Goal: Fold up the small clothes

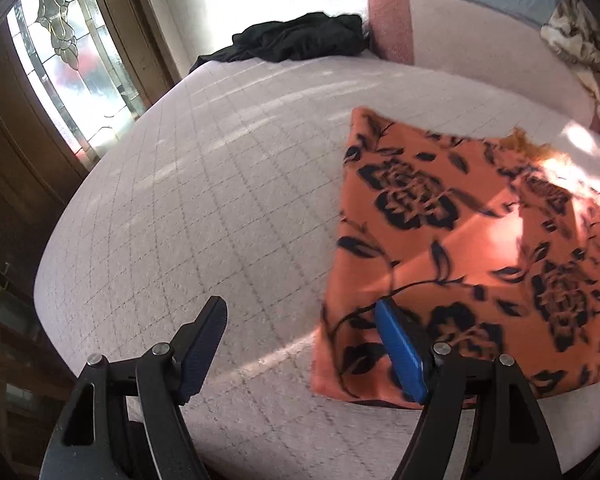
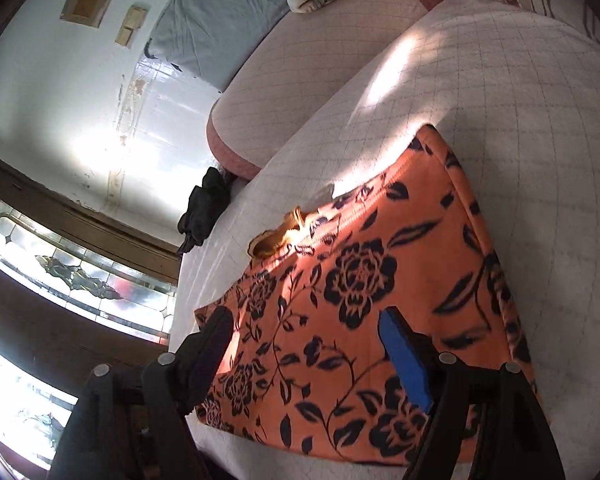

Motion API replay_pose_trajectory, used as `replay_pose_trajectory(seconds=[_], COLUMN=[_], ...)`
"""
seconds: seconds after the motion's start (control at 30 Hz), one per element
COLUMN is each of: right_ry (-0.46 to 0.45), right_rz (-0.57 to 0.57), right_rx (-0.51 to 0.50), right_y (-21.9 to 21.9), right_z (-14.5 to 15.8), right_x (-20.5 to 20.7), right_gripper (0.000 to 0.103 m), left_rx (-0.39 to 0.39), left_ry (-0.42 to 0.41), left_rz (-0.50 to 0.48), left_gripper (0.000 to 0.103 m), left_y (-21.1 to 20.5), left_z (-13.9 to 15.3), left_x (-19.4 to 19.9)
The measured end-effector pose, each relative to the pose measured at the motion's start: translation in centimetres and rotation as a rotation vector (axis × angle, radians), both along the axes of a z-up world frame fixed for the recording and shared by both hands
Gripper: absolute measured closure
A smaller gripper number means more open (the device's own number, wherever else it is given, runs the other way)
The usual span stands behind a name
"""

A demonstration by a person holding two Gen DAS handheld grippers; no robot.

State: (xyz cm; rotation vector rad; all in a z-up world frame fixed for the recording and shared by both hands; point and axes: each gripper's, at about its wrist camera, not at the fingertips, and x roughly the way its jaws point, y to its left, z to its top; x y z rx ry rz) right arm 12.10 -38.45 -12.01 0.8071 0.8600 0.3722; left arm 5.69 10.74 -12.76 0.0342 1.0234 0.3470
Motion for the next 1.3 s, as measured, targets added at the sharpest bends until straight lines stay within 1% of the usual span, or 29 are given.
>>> replay_pose_trajectory(seconds=[0.03,0.07,0.1,0.13,0.2,0.23,0.27,0.3,0.37,0.4,0.43,0.47,0.5,0.57,0.63,0.7,0.77,0.83,0.87,0.9,0.97,1.0,1.03,1.07,1.1,1.13,1.2,1.3], right_ry=[0.036,0.074,0.103,0.103,0.081,0.057,0.038,0.036,0.068,0.093,0.124,0.128,0.123,0.067,0.027,0.018,0.058,0.122,0.131,0.123,0.097,0.088,0.092,0.116,0.159,0.171,0.143,0.065], right_rz=[0.005,0.006,-0.001,-0.009,-0.027,-0.027,-0.021,-0.01,0.003,-0.004,-0.025,-0.055,-0.071,-0.071,-0.054,-0.04,-0.062,-0.08,-0.081,-0.071,-0.037,-0.026,-0.022,-0.023,-0.028,-0.031,-0.008,0.015], right_rx=[-0.03,-0.062,-0.066,-0.048,-0.049,-0.046,-0.035,-0.026,-0.045,-0.064,-0.042,0.016,0.033,0.0,0.013,0.015,0.006,0.037,0.056,0.057,0.05,0.059,0.06,0.038,0.02,0.037,0.026,0.014], right_y=[0.4,0.6,0.6,0.6,0.7,0.7,0.9,1.1,1.5,1.3,0.8,0.2,-0.1,0.0,0.0,0.0,-0.6,-1.4,-1.6,-1.5,-1.2,-1.2,-1.2,-1.2,-1.4,-1.6,-1.7,-1.9], right_z=[-0.9,-2.1,-3.0,-3.2,-2.3,-1.7,-1.3,-1.4,-2.4,-3.4,-4.3,-4.5,-3.8,-2.0,-0.9,-0.8,-1.6,-2.9,-3.1,-2.9,-2.2,-2.0,-2.3,-2.9,-3.7,-3.9,-2.5,-0.4], right_x=[-0.6,-1.0,-1.4,-1.8,-2.5,-2.8,-3.1,-3.1,-2.8,-2.5,-2.6,-2.9,-3.1,-3.7,-3.9,-3.3,-2.2,-1.3,-1.0,-0.7,-0.4,-0.2,0.1,0.5,0.9,1.1,2.0,4.7], right_gripper=[0.022,0.022,0.022,0.022,0.022,0.022,0.022,0.022,0.021,0.022,0.022,0.022,0.022,0.022,0.022,0.022,0.022,0.022,0.021,0.021,0.021,0.021,0.02,0.02,0.021,0.02,0.019,0.019], left_rx=[-0.025,-0.051,-0.052,-0.04,-0.039,-0.039,-0.046,-0.058,-0.038,-0.026,-0.03,-0.021,-0.007,0.01,-0.004,-0.024,-0.036,-0.062,-0.069,-0.062,-0.037,-0.047,-0.073,-0.084,-0.079,-0.064,-0.042,-0.075], left_ry=[0.008,-0.008,-0.016,-0.043,-0.12,-0.134,-0.12,-0.082,0.008,0.018,0.004,-0.013,-0.045,-0.095,-0.11,-0.104,-0.118,-0.14,-0.137,-0.116,-0.039,-0.014,-0.03,-0.035,-0.035,-0.049,-0.103,-0.146], left_rz=[-0.002,0.007,0.018,0.017,-0.01,-0.012,-0.008,-0.002,0.018,0.021,0.019,0.023,0.022,0.013,0.002,0.001,-0.001,-0.022,-0.036,-0.045,-0.036,-0.026,-0.011,0.002,0.002,-0.008,-0.028,-0.057], left_gripper=[0.022,0.022,0.022,0.022,0.022,0.022,0.022,0.022,0.021,0.02,0.02,0.02,0.02,0.02,0.02,0.02,0.02,0.02,0.02,0.02,0.02,0.018,0.018,0.018,0.018,0.018,0.018,0.018], left_y=[0.6,1.0,1.1,1.1,1.2,1.3,1.6,1.9,2.6,2.8,2.9,2.9,2.9,2.7,2.4,2.1,1.7,1.2,0.9,0.8,0.8,1.1,1.4,1.5,1.3,1.0,0.3,-0.8], left_z=[-0.5,-0.1,0.7,1.6,3.2,3.5,3.1,2.3,-0.3,-0.9,-0.5,0.3,1.1,2.4,2.9,2.8,3.0,3.1,2.8,2.0,0.1,-0.7,-0.6,-0.3,0.2,0.8,2.3,3.7], left_x=[0.0,-0.2,-0.5,-0.9,-1.9,-2.2,-2.1,-1.8,-0.8,-0.7,-0.9,-1.2,-1.5,-2.0,-2.1,-1.9,-2.1,-2.2,-1.9,-1.5,-0.7,-0.3,-0.5,-0.5,-0.5,-0.5,-0.7,-0.3])
